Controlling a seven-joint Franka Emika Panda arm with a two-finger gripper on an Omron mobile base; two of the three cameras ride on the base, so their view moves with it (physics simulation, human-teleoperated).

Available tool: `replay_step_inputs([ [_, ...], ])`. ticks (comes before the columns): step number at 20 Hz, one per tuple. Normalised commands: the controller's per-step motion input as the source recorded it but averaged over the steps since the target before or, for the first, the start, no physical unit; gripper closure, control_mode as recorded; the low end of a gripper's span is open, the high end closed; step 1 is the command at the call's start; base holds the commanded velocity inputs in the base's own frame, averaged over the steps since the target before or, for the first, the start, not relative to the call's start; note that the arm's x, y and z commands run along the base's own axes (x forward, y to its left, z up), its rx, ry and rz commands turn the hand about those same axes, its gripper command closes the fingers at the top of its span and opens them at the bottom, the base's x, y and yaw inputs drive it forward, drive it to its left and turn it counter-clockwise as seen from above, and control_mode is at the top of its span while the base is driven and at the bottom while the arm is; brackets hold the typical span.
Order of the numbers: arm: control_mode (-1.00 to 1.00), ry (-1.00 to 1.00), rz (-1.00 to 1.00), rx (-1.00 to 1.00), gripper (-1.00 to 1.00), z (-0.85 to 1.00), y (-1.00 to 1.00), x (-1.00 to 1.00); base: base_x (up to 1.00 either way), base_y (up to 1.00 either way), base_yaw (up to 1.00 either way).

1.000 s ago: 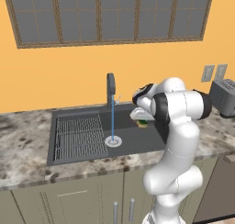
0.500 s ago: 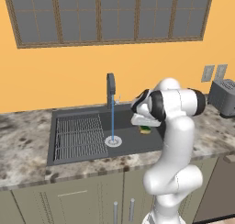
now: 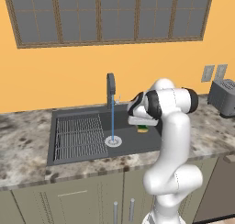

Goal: Soak the sponge with water for a few seconds and then drop it inside the sink.

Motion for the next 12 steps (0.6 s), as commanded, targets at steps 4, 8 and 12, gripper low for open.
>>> replay_step_inputs([
  [4,-1.00,0.00,-0.06,0.00,1.00,-0.27,-0.02,0.06,0.00,0.00,0.00],
  [8,-1.00,0.00,-0.06,0.00,1.00,-0.36,-0.09,0.01,0.00,0.00,0.00],
  [12,-1.00,0.00,-0.06,-0.01,1.00,-0.40,-0.09,0.00,0.00,0.00,0.00],
])
